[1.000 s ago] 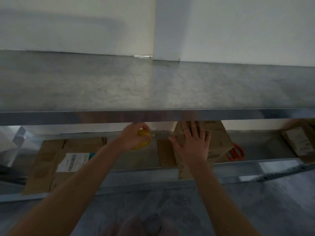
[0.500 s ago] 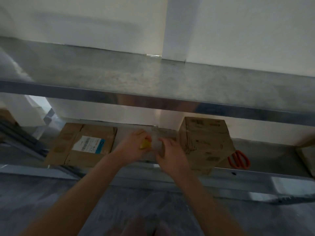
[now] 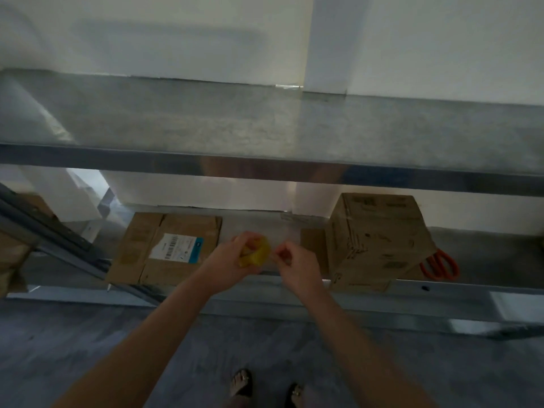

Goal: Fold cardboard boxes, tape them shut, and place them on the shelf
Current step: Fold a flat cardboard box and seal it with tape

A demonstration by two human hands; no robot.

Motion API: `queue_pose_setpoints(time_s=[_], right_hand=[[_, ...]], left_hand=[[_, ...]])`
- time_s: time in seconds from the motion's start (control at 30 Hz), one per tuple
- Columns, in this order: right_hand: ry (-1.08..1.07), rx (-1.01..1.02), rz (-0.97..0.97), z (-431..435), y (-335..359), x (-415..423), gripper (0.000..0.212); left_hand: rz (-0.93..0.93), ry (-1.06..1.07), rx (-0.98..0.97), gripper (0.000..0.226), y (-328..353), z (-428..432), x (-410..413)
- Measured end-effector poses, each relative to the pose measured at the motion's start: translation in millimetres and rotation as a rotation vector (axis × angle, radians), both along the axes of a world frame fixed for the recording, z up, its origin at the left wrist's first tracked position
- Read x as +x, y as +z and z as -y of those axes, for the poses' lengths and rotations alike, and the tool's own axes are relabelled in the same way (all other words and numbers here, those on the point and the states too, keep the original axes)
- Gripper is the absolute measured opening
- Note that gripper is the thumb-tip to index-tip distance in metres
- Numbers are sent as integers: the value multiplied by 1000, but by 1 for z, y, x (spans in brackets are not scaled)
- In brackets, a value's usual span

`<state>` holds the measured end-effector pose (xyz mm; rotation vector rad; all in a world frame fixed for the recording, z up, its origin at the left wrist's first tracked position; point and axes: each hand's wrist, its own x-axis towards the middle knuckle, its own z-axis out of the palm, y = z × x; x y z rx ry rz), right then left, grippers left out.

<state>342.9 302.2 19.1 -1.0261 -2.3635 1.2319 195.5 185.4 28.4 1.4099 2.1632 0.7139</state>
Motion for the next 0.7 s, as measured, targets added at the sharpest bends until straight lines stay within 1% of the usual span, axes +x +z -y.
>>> queue_pose_setpoints(time_s=[0.07, 0.17, 0.27, 0.33, 0.4, 0.47, 0.57, 0.67, 0.7], right_hand=[[-30, 39, -31, 13, -6, -6, 7], [-92, 71, -85, 28, -16, -9, 11], [-146, 89, -69, 32, -26, -4, 14], [-173, 113, -40, 27, -30, 0, 18], [-197, 73, 13, 17, -34, 2, 20], [-192, 52, 55, 9, -38, 0, 22], [-177, 74, 59, 11, -43, -8, 19], [-199, 105, 16, 21, -48, -10, 23], [-208, 100, 14, 23, -51, -7, 24]], left_hand=[[-58, 21, -23, 55, -12, -1, -9], [-114, 79, -53, 40, -23, -8, -20], [-331, 6, -19, 31, -32, -14, -23], [-366, -103, -22, 42, -40, -16, -30], [-361, -232, -82, 55, -54, -14, -41], [-374, -310, -47, 51, -66, -7, -50], [-356, -276, 25, 46, -75, -6, -55], [-364, -153, -35, 37, -68, -21, -66], [-391, -127, -66, 37, -65, -26, -70]])
